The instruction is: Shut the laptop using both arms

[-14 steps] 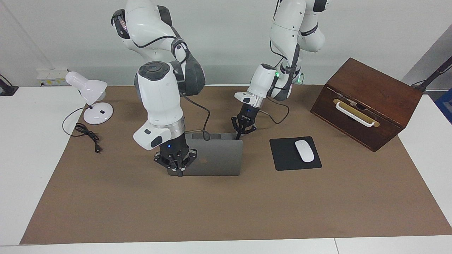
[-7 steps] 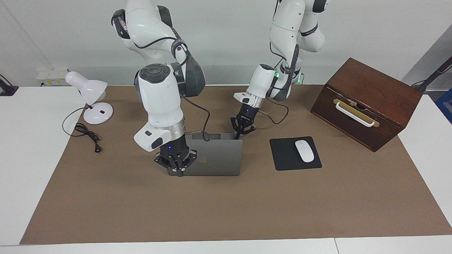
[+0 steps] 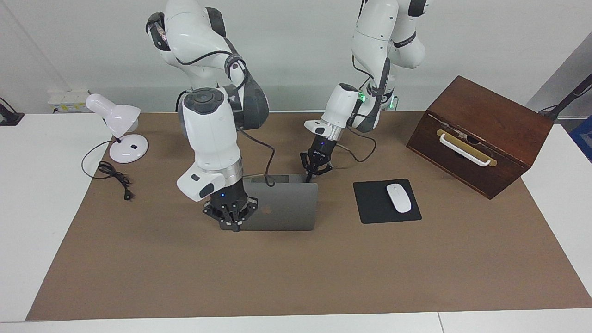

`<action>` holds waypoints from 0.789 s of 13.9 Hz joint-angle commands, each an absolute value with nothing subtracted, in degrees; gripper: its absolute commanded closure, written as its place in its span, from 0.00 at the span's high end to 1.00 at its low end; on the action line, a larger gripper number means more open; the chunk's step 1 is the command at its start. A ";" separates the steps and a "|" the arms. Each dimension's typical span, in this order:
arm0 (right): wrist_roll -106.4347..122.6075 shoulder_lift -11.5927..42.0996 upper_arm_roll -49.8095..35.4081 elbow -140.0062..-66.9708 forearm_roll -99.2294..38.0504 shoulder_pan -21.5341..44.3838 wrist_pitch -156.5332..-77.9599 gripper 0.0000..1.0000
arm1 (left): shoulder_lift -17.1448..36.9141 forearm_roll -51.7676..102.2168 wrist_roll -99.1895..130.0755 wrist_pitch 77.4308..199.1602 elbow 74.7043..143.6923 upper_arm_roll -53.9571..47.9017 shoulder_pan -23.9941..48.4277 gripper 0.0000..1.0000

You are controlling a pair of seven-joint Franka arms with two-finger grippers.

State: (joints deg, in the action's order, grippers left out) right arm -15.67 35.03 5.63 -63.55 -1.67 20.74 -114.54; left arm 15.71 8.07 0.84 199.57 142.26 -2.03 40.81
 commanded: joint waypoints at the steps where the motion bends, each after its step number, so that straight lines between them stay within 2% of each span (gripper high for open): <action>1: -16.70 33.49 5.80 -65.65 -4.48 20.65 -113.99 0.00 | 17.31 8.96 -0.44 200.74 141.50 -1.05 42.10 0.00; 11: -16.70 31.99 5.71 -69.43 -6.40 20.65 -112.42 0.00 | 17.67 9.05 -5.00 200.74 141.50 -1.05 42.10 0.00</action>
